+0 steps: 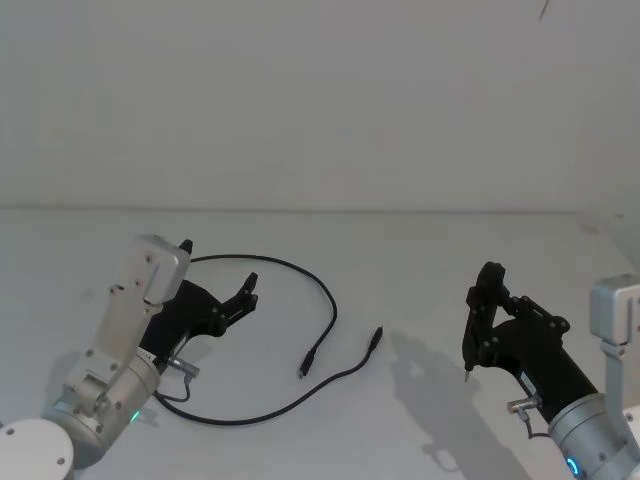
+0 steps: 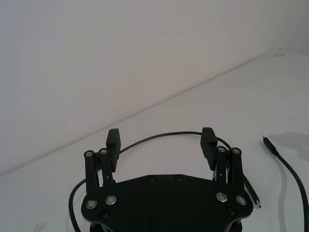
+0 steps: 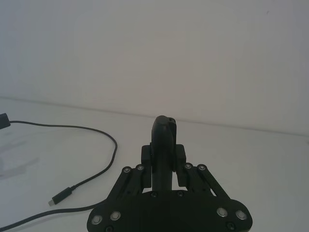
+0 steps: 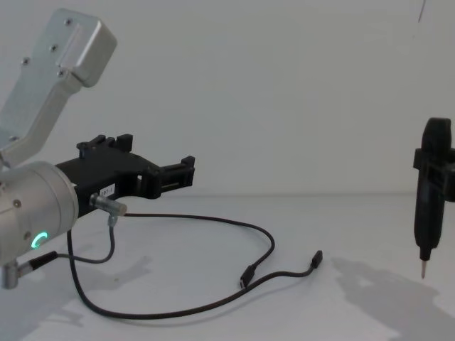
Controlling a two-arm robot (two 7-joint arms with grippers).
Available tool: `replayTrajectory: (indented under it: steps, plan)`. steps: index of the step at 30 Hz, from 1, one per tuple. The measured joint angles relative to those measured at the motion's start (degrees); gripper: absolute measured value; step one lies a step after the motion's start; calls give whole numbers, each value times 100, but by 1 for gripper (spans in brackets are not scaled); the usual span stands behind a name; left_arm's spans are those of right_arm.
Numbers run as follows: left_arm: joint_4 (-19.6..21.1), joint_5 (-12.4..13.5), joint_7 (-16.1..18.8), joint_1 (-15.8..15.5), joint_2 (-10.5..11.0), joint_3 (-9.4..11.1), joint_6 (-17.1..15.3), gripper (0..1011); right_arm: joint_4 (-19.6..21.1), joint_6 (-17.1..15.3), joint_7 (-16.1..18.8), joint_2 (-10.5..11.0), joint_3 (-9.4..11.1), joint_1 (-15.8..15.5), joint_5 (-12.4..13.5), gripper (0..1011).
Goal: Pick up the data cable with the one hand.
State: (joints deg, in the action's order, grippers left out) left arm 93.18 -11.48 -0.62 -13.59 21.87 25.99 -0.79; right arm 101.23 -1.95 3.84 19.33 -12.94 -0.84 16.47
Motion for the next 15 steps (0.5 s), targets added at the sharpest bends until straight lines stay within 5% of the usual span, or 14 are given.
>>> replayTrajectory:
  steps: [15]
  plan:
    - [0, 0, -6, 1, 2, 0, 0, 1001, 0, 0, -1, 0, 0, 0, 0, 279]
